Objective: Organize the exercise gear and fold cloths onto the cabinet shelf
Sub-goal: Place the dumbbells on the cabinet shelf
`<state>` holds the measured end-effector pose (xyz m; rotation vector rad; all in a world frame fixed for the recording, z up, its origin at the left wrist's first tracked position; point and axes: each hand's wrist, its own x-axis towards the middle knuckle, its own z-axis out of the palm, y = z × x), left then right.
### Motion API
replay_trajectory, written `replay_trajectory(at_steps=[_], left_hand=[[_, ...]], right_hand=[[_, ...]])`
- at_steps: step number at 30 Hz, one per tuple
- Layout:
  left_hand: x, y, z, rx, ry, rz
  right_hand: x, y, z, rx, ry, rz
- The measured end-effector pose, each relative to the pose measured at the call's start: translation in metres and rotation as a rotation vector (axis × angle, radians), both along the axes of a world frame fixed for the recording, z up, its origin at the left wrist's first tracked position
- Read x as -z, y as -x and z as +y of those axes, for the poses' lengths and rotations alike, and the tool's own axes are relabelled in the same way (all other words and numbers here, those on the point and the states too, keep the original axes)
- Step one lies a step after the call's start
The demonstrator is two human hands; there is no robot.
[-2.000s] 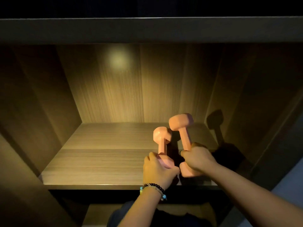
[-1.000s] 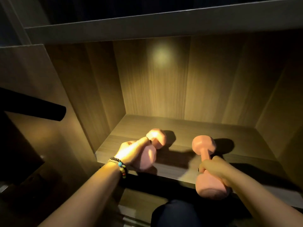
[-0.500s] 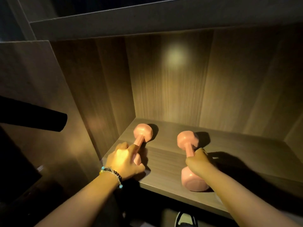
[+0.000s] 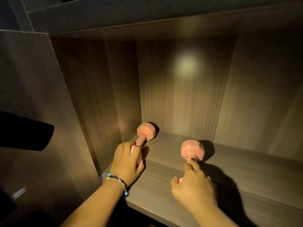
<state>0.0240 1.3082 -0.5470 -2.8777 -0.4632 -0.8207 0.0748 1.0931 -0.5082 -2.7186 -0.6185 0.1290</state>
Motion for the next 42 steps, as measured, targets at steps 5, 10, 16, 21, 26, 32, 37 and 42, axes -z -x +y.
replay_trajectory(at_steps=[5, 10, 16, 21, 26, 32, 37, 42], left_hand=[[0.009, -0.019, 0.019, -0.050, -0.063, -0.033], [0.005, -0.031, 0.035, -0.143, -0.152, 0.069], [0.004, -0.044, 0.040, -0.147, -0.213, 0.060], [0.007, -0.048, 0.041, -0.199, -0.184, 0.105], [-0.005, -0.041, 0.028, -0.237, -0.002, 0.119], [-0.011, 0.004, -0.079, 0.045, 0.640, -0.460], [-0.003, 0.023, -0.172, 0.334, 0.697, -0.416], [0.007, 0.020, -0.188, 0.288, 0.432, -0.193]], right_hand=[[0.001, -0.002, 0.006, 0.005, 0.000, -0.031], [0.003, -0.002, 0.007, 0.020, -0.017, -0.066], [0.008, -0.003, 0.009, 0.033, -0.036, -0.107], [0.011, -0.004, 0.008, 0.044, -0.101, -0.065], [0.015, -0.004, -0.007, 0.092, -0.508, 0.330], [0.040, -0.006, -0.063, 0.147, -0.721, 0.247], [0.058, -0.021, -0.079, 0.314, -0.443, 0.159], [0.059, -0.016, -0.079, 0.155, 0.331, -0.165]])
